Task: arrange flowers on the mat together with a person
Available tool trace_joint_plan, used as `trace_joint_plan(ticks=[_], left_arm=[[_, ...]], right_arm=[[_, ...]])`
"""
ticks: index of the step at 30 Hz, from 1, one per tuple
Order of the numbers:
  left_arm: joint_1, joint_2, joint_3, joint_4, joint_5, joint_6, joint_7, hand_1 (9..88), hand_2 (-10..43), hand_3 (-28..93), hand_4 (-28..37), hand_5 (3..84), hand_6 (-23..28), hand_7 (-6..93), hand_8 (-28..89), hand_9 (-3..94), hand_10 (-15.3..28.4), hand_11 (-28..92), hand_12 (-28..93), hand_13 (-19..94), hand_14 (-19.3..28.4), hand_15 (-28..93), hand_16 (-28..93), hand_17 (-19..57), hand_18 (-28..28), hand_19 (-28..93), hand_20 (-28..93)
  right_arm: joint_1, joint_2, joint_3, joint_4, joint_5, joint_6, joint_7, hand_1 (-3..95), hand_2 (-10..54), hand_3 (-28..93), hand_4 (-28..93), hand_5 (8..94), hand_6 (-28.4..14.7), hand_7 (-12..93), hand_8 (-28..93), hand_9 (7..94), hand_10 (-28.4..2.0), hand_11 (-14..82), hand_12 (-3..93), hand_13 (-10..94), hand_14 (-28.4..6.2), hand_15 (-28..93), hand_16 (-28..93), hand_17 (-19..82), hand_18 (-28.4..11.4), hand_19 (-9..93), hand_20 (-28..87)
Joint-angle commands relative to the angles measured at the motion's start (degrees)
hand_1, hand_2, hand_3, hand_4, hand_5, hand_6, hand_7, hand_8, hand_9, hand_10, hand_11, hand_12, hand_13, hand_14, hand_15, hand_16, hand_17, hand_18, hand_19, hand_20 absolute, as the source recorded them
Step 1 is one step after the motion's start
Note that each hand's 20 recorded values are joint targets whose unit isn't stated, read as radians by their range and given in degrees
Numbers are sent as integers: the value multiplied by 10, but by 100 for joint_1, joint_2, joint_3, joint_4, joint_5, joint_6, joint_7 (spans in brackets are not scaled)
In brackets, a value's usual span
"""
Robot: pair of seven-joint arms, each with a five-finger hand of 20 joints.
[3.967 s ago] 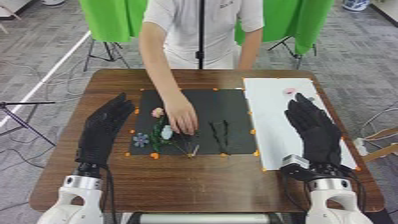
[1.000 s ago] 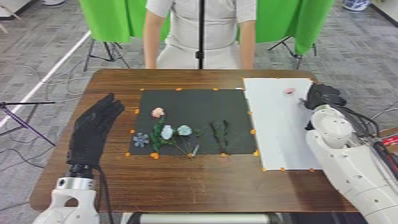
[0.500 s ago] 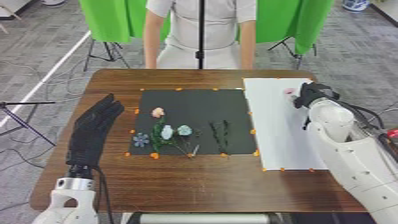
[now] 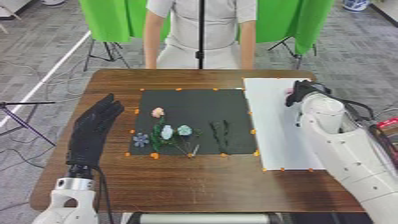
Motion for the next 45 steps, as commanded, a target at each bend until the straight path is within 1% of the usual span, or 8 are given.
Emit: trace_joint_plan(ticks=[1, 9, 13, 17, 22, 31, 39, 45], left_arm=[[-2, -45, -11, 33, 11, -69, -52, 261, -83, 668, -175, 444, 31, 87, -52, 420, 117, 98, 164, 317, 156, 84, 57, 17, 138, 16, 158], [25, -63, -42, 24, 1, -53, -58, 262, -83, 667, -174, 444, 31, 87, -53, 419, 116, 100, 164, 317, 156, 85, 58, 17, 138, 16, 158], [33, -56, -56, 14, -1, -38, -65, 263, -82, 666, -175, 445, 31, 88, -52, 421, 116, 100, 164, 318, 156, 85, 58, 17, 138, 16, 158], [59, -71, -68, 1, -3, -28, -51, 263, -83, 666, -174, 445, 31, 87, -53, 421, 117, 101, 164, 318, 156, 85, 58, 17, 138, 17, 158], [88, -33, -90, -14, -8, -9, -76, 261, -86, 670, -173, 444, 31, 87, -52, 420, 117, 100, 164, 316, 155, 84, 58, 16, 138, 17, 158], [76, 44, -112, -31, -5, -13, -117, 261, -86, 670, -173, 445, 33, 86, -53, 418, 118, 100, 163, 314, 155, 83, 58, 16, 138, 16, 158], [89, 52, -104, -44, -3, -26, -126, 263, -86, 670, -174, 443, 33, 85, -52, 416, 118, 99, 162, 313, 155, 83, 57, 16, 137, 15, 158], [43, 68, -66, -3, -13, -43, -179, 262, -87, 670, -174, 443, 33, 84, -51, 417, 118, 101, 162, 313, 157, 83, 58, 17, 137, 15, 158]], right_arm=[[63, -225, -241, 100, -301, 353, 109, 347, -95, 754, -283, 524, -37, 127, -93, 709, -141, 125, 163, 661, -100, 660, 315, 282, -199, 591, 415], [-199, -253, -378, 228, -601, 1076, -23, 442, -95, 727, -281, 651, 23, 170, -119, 813, -104, 161, 187, 727, -82, 688, 333, 331, -194, 635, 418], [-279, -206, -448, 241, -631, 1444, -128, 564, -95, 602, -279, 735, 43, 177, -30, 907, -79, 75, 319, 756, -78, 720, 352, 347, -193, 653, 422], [-223, -83, -532, 129, -498, 1749, -166, 616, -95, 573, -268, 834, 50, 183, 26, 937, -62, 118, 339, 766, -78, 753, 360, 359, -189, 665, 429], [-48, 296, -655, -720, 19, 1909, -135, 624, -95, 598, -271, 859, 46, 185, 43, 937, -65, 145, 331, 769, -80, 763, 368, 361, -189, 669, 435], [159, 188, -1196, -2192, 542, 1307, -172, 624, -95, 609, -272, 866, 43, 180, 50, 937, -66, 154, 329, 765, -83, 770, 380, 357, -189, 670, 439], [-141, -232, -1728, -2362, 575, 1000, -290, 622, -95, 607, -268, 864, 43, 175, 56, 937, -67, 149, 334, 759, -83, 774, 384, 353, -188, 667, 439], [-178, -363, -1920, -2253, 456, 933, -424, 620, -95, 607, -267, 862, 42, 173, 57, 937, -67, 144, 336, 755, -84, 773, 383, 352, -186, 665, 437]])
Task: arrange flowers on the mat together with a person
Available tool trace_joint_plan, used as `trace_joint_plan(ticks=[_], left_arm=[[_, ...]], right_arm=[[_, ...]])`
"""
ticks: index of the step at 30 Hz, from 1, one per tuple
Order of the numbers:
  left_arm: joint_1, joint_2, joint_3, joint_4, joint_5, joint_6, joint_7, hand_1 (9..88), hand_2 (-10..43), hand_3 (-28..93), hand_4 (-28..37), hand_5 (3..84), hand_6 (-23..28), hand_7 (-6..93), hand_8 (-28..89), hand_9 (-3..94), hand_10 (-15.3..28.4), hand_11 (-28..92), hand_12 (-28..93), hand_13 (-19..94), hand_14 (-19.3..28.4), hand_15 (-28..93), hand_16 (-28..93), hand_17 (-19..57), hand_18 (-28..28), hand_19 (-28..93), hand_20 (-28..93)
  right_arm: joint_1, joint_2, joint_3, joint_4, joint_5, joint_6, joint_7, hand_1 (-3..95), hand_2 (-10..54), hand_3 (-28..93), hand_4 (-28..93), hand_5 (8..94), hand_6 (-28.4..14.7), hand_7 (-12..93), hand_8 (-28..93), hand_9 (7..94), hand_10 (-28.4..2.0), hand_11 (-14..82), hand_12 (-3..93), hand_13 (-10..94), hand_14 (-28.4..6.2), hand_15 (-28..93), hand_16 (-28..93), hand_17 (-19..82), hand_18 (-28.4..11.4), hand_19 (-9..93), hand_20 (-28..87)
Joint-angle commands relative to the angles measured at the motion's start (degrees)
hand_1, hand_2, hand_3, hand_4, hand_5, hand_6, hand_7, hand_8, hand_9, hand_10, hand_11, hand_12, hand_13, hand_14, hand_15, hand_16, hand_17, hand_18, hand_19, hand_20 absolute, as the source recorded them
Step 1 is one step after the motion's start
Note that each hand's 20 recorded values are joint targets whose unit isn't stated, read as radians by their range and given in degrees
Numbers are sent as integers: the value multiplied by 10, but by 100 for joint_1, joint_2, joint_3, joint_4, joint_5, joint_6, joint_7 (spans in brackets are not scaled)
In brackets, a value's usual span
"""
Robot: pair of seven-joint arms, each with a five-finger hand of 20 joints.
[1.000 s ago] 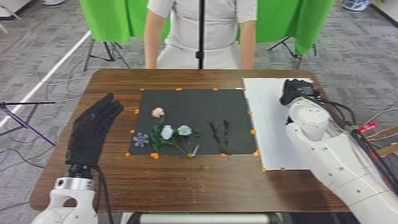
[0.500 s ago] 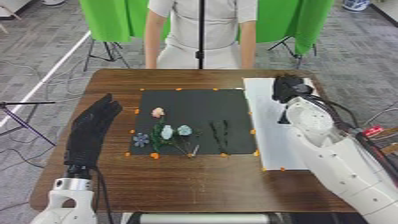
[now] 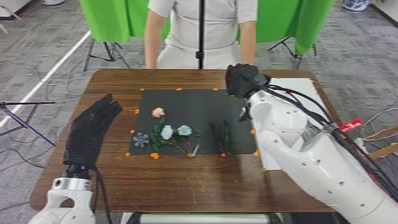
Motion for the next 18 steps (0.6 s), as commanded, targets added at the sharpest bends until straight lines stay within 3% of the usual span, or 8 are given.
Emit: trace_joint_plan(ticks=[1, 18], left_arm=[[14, 8, 38, 14, -6, -32, -99, 262, -86, 670, -175, 444, 33, 85, -51, 417, 119, 101, 162, 314, 157, 83, 58, 17, 137, 15, 158], [25, -32, 73, 23, -12, -66, -124, 262, -88, 673, -172, 439, 36, 79, -52, 407, 120, 95, 160, 304, 153, 79, 56, 16, 136, 12, 159]], right_arm=[[-268, -184, -311, 7, -149, -122, -188, 620, -95, 607, -267, 862, 42, 172, 57, 937, -69, 142, 336, 755, -85, 773, 382, 352, -187, 665, 437], [-379, -229, -143, 313, -172, -346, -242, 563, -95, 579, -244, 819, 40, 164, 46, 935, -81, 105, 376, 731, -95, 780, 386, 322, -190, 658, 442]])
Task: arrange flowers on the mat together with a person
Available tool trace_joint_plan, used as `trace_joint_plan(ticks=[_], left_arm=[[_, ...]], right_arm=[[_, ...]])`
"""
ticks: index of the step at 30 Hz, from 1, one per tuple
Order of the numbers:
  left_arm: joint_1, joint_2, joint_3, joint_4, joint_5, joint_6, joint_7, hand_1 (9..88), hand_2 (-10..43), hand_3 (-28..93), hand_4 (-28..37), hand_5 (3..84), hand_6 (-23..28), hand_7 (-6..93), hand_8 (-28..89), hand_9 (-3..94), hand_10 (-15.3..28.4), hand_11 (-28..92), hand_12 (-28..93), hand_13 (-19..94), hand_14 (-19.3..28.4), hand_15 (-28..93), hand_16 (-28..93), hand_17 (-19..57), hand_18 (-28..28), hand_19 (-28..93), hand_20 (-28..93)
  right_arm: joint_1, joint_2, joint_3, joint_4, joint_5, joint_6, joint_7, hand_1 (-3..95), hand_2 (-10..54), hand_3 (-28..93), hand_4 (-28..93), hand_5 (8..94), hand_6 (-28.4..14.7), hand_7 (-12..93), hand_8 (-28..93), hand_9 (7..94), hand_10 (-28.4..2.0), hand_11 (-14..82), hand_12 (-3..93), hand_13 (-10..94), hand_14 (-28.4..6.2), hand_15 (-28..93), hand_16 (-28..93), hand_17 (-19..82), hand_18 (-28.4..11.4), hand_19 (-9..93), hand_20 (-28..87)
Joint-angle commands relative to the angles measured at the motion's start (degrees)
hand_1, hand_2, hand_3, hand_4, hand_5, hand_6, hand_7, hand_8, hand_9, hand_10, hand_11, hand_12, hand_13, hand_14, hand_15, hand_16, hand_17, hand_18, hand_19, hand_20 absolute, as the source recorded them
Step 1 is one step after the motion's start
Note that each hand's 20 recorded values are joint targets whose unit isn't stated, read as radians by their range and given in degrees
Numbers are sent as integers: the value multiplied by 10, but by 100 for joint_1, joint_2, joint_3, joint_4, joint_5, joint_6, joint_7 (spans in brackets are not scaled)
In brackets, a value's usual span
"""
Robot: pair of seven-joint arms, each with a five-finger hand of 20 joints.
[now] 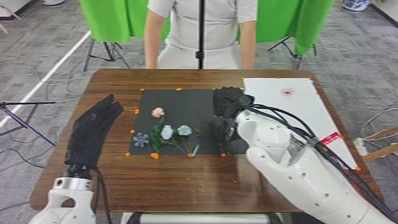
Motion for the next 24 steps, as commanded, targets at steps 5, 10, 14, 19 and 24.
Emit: trace_joint_plan(ticks=[5, 10, 14, 19, 24], left_arm=[[19, -41, 46, 25, -7, -77, -60, 263, -88, 671, -169, 436, 37, 77, -51, 401, 118, 95, 159, 300, 150, 77, 56, 17, 135, 10, 159], [33, -52, 28, 14, -12, -78, -62, 264, -88, 670, -163, 431, 40, 69, -50, 392, 114, 94, 156, 291, 146, 74, 54, 17, 133, 7, 160], [18, -53, 31, 23, -8, -75, -67, 265, -90, 669, -156, 430, 40, 67, -48, 386, 112, 95, 152, 287, 144, 72, 52, 17, 133, 6, 161], [25, -50, 25, 18, -6, -82, -55, 267, -91, 669, -152, 426, 41, 64, -47, 382, 110, 94, 150, 284, 142, 71, 52, 17, 131, 6, 161], [27, -60, 23, 19, -7, -86, -54, 269, -90, 665, -149, 424, 42, 60, -46, 378, 109, 92, 148, 279, 139, 69, 51, 16, 130, 6, 161]], right_arm=[[-26, -35, 77, 159, -156, -157, -92, 537, -95, 577, -240, 792, 41, 158, 35, 909, -90, 153, 342, 723, -100, 783, 386, 314, -193, 657, 444], [-23, -36, 104, 180, -140, -218, -105, 480, -95, 649, -263, 764, 44, 165, 16, 881, -98, 194, 305, 709, -106, 783, 383, 301, -195, 647, 443], [-17, -34, 113, 181, -157, -296, -134, 456, -95, 680, -263, 745, 48, 166, 0, 868, -104, 210, 299, 704, -109, 782, 381, 297, -196, 645, 443], [-25, 8, 131, 100, -156, -404, -126, 418, -95, 736, -277, 702, 52, 175, -116, 830, -108, 239, 271, 690, -114, 780, 379, 287, -196, 637, 439], [-86, -7, 365, -48, -93, -454, -99, 401, -95, 743, -280, 666, 49, 173, -120, 779, -123, 253, 250, 668, -119, 775, 377, 272, -195, 625, 435]])
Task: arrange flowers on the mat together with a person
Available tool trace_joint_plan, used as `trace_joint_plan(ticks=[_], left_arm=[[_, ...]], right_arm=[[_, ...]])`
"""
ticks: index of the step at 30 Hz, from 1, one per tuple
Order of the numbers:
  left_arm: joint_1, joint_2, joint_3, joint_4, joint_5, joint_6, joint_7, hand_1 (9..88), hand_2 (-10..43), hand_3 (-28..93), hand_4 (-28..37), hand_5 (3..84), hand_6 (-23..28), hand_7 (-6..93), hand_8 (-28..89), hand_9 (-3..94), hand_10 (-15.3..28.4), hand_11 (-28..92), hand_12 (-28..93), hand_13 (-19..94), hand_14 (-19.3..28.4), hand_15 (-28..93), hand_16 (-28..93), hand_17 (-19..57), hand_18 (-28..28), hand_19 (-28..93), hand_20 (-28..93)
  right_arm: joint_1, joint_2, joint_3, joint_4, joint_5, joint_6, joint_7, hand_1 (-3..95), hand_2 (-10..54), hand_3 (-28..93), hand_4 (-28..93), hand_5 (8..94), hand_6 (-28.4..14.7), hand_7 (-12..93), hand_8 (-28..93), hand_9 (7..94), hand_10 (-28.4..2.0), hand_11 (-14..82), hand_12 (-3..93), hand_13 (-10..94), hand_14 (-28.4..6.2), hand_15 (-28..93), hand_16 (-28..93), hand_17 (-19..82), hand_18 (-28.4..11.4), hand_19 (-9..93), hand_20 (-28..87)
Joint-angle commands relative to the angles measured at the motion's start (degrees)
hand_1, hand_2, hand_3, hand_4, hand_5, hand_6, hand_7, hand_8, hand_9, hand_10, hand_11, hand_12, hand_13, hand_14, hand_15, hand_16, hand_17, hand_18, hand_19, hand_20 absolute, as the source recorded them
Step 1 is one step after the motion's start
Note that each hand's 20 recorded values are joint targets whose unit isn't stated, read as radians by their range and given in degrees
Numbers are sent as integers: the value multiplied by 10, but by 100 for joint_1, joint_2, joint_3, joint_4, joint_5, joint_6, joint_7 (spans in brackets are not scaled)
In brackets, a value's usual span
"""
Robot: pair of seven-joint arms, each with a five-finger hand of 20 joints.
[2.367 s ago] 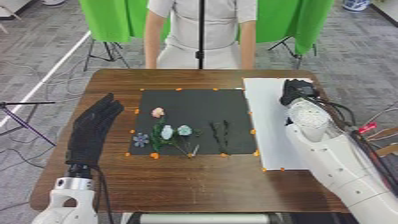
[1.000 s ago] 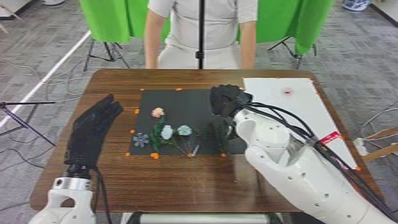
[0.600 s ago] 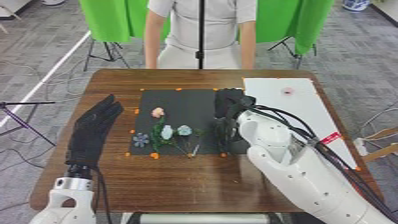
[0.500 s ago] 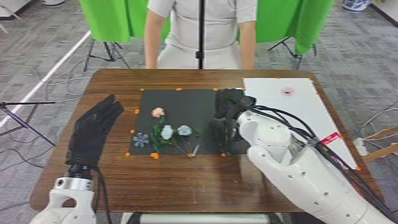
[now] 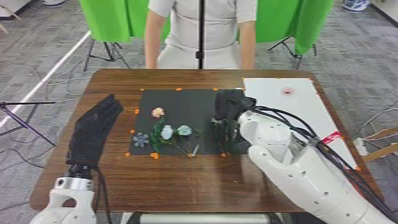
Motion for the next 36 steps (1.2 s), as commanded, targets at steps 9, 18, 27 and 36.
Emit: trace_joint_plan(ticks=[9, 18, 27, 36], left_arm=[[-5, -49, 3, 33, -12, -91, -64, 275, -82, 650, -147, 419, 37, 70, -47, 379, 110, 96, 150, 291, 139, 75, 54, 17, 132, 6, 162], [28, -54, 12, 22, -9, -98, -39, 269, -70, 641, -153, 426, 28, 87, -53, 400, 113, 102, 153, 309, 148, 83, 57, 18, 136, 10, 163], [70, -81, 117, 35, 151, -61, -22, 267, -69, 644, -166, 446, 36, 85, -56, 419, 123, 98, 154, 317, 152, 75, 38, 36, 87, 6, 144], [41, -69, 243, -12, 270, 226, 5, 266, -63, 646, -173, 452, 41, 79, -54, 420, 128, 95, 150, 308, 147, 78, 23, 39, 74, 10, 134]], right_arm=[[-491, 132, 1238, -1098, 353, 539, 56, 395, -95, 740, -276, 637, 41, 172, -119, 748, -129, 255, 242, 651, -127, 774, 371, 259, -196, 616, 432], [-3078, -653, 3838, -2064, 4858, 1618, -2331, 286, -60, 748, -198, 652, 25, 185, -116, 692, -139, 185, 205, 582, -123, 442, 255, 225, -156, 427, 361], [-5095, -1735, 4154, -2377, 8194, 1850, -3619, 109, 44, 765, -193, 391, 2, 82, -87, 393, -137, 33, 113, 271, -104, 42, 187, 162, -130, 49, 264], [-5429, -1808, 4135, -2351, 7304, 1921, -3733, 79, 53, 783, -205, 356, -10, 81, -93, 375, -126, 33, 89, 240, -71, 33, 120, 139, -113, 13, 240]])
